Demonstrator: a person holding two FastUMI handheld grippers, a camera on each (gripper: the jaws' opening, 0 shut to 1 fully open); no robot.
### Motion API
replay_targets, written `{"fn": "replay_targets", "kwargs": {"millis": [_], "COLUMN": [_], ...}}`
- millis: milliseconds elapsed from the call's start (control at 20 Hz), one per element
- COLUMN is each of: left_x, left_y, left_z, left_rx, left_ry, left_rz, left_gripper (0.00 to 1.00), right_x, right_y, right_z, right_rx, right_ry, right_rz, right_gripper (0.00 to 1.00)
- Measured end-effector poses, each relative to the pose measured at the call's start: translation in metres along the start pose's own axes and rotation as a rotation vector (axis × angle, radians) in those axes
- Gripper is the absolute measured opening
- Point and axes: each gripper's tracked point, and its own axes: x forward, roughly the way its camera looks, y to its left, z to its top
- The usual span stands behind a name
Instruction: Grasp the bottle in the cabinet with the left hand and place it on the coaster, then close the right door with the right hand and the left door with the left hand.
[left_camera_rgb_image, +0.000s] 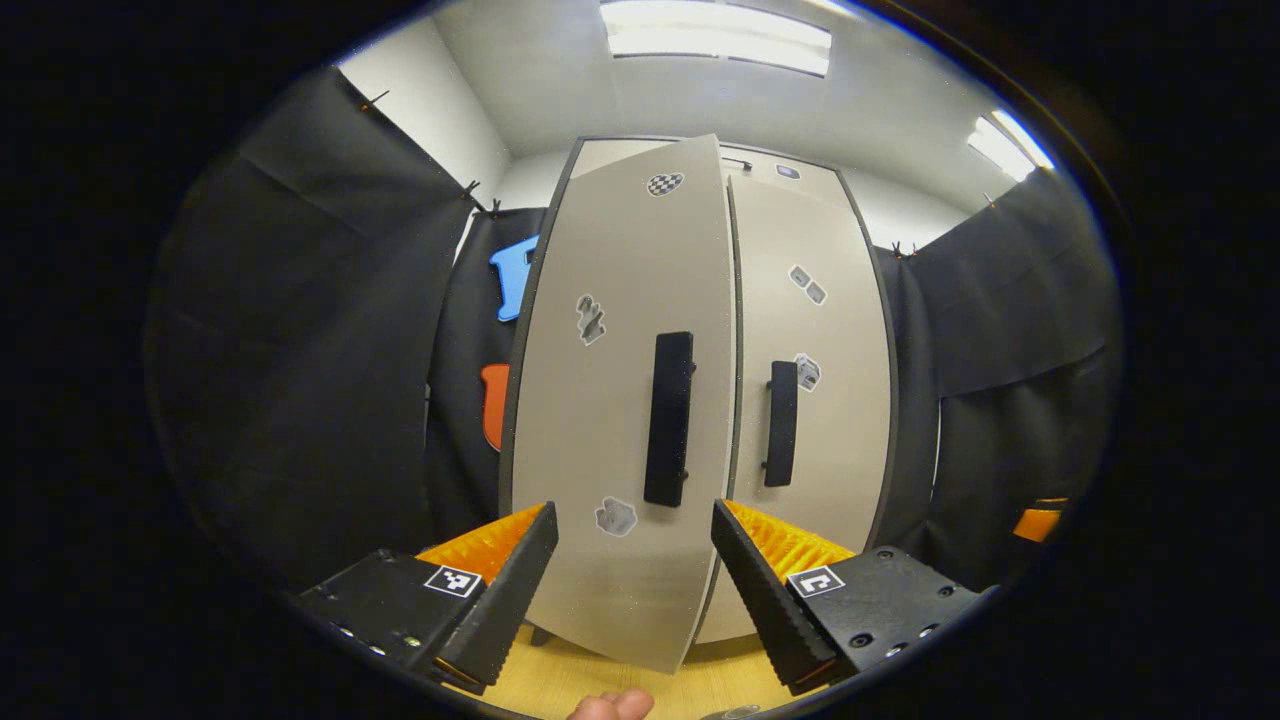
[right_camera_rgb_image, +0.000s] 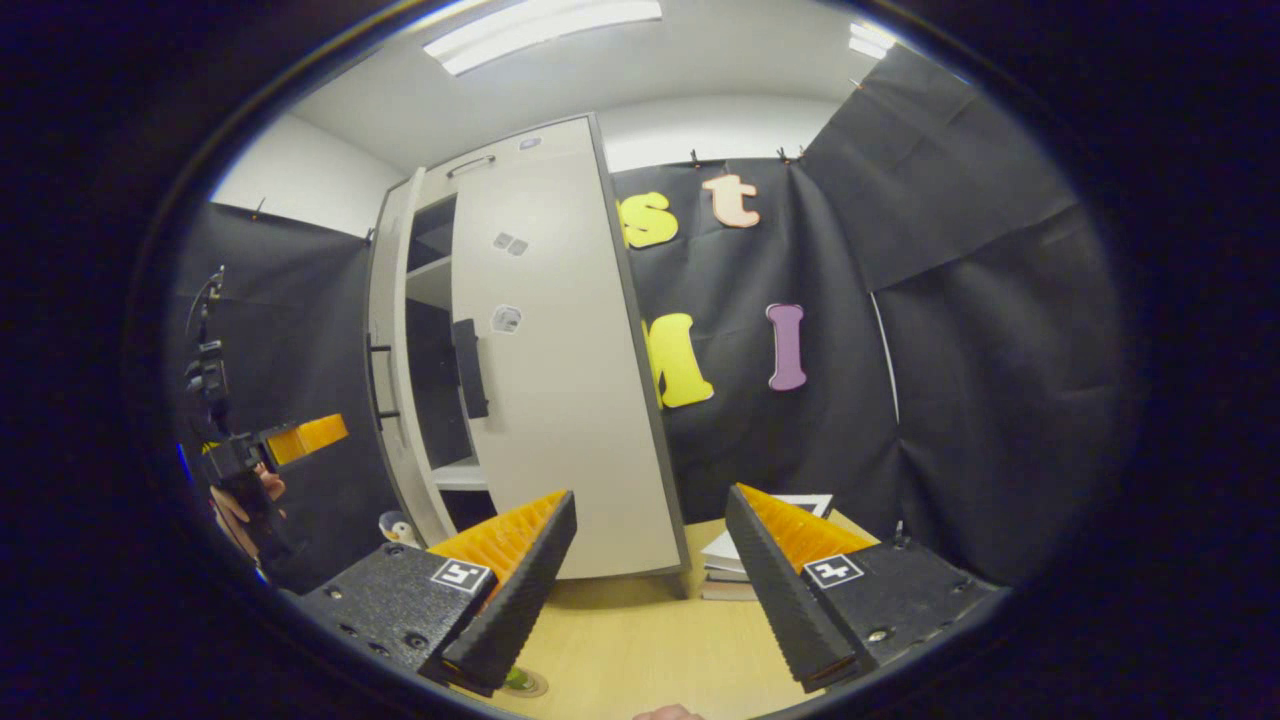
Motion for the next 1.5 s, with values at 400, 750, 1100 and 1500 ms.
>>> {"fn": "replay_targets", "kwargs": {"millis": [400,750,1100,1500], "left_x": [-0.041,-0.053,-0.047,-0.046], "left_y": [-0.024,-0.053,-0.074,-0.078], "left_z": [-0.049,-0.066,-0.055,-0.051], "left_rx": [0.0,0.063,0.066,0.054], "left_ry": [0.011,0.033,-0.004,-0.017], "left_rz": [0.031,-0.009,-0.076,-0.086], "left_gripper": [0.99,0.95,0.95,0.99], "right_x": [0.014,0.015,0.01,0.01], "right_y": [0.027,0.042,0.029,0.02], "right_z": [-0.018,-0.04,-0.035,-0.027], "right_rx": [-0.066,-0.102,-0.103,-0.091], "right_ry": [0.074,0.108,0.067,0.036], "right_rz": [0.072,0.093,0.049,0.035], "right_gripper": [0.94,0.99,0.94,0.99]}}
